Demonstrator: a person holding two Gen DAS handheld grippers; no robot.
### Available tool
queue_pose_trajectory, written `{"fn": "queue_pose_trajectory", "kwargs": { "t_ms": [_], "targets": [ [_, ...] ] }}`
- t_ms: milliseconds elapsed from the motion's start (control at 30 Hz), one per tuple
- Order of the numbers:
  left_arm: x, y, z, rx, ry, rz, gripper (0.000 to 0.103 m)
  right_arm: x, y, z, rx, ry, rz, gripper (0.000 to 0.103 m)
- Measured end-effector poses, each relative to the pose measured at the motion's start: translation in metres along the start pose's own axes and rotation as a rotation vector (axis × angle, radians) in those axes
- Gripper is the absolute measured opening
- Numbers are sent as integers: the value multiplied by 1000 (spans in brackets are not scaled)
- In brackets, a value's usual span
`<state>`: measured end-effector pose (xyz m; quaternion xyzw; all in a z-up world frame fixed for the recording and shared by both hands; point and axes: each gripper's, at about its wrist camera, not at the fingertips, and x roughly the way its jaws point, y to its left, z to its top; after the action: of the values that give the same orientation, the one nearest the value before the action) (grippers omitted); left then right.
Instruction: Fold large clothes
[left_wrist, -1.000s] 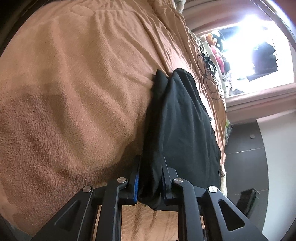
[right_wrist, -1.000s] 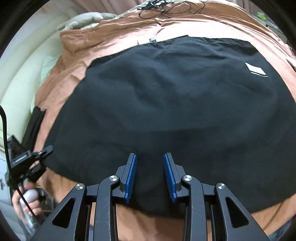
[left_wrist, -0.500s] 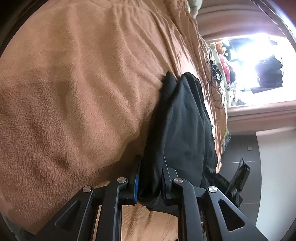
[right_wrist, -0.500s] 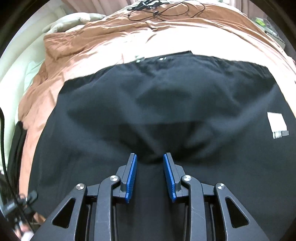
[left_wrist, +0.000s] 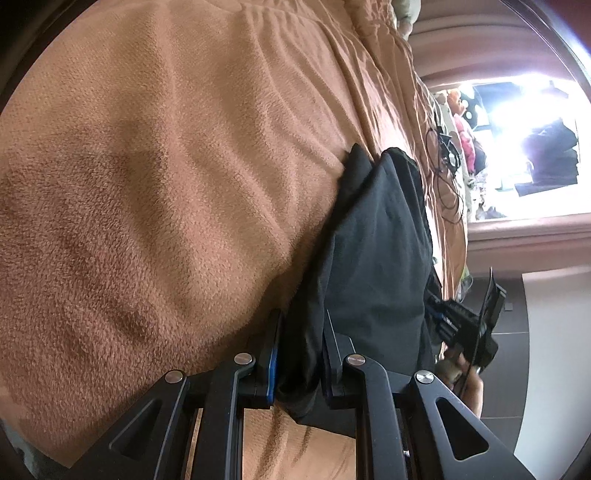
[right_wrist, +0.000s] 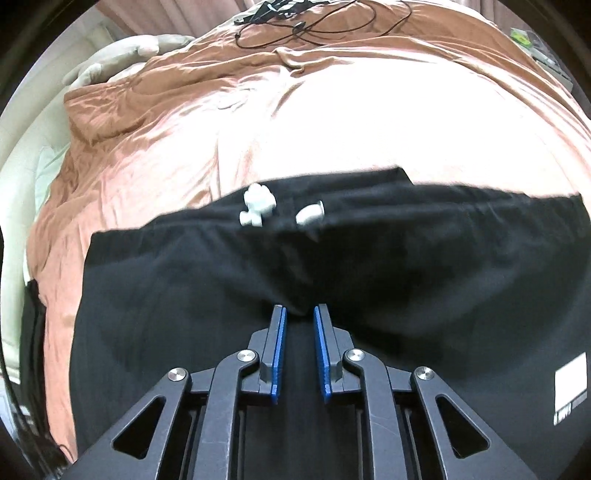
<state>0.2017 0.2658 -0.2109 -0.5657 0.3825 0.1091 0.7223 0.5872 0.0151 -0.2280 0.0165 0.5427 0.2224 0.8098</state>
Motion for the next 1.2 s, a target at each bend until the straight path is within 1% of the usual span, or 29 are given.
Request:
{"fn": "queue_pose_trajectory", "kwargs": {
  "t_ms": [100,200,333,433,467,500,567,600,700,833,967,1033,1100,1133,1167,1200],
  "targets": [
    [-1,-1,0,-13,-1,-3,18,-1,0,7,-4,12,20,16],
    [-8,-5,-1,-9,-9,-25,17,-23,-4,0,9,-11,64,16],
    [-22,-20,-4,34,-30,-51,15,-59,-7,-27,2,-42,103,17],
    [-30,-31,-2,51,-34,-91,14,-78,-10,-52,-7,-37,131,17],
    [-32,-36,-2,59,-36,-100,14,-81,-10,-55,-9,-33,138,20],
    [-35,-42,-2,72,-39,-109,14,-88,-10,-66,-11,-30,148,27],
    [-39,-53,-2,98,-45,-125,13,-97,-12,-82,-20,-37,152,32],
    [-41,-58,-2,107,-47,-132,13,-103,-11,-93,-27,-39,153,32],
    [-45,-75,-4,132,-52,-154,13,-112,-13,-113,-18,-40,175,32],
    [-52,-97,-6,186,-60,-174,13,-117,-10,-141,-22,-25,199,32],
    [-56,-119,-10,227,-63,-190,13,-112,-11,-167,-9,-8,191,32],
    [-57,-129,-13,249,-64,-193,12,-107,-16,-182,22,11,210,31],
    [-58,-138,-17,272,-63,-198,12,-101,-17,-196,39,28,225,23],
    [-58,-145,-20,287,-61,-203,12,-98,-17,-201,35,33,234,22],
    [-58,-149,-22,297,-59,-207,12,-95,-17,-206,32,39,248,17],
    [-56,-155,-25,309,-56,-209,12,-93,-18,-209,37,40,255,15]
  ]
}}
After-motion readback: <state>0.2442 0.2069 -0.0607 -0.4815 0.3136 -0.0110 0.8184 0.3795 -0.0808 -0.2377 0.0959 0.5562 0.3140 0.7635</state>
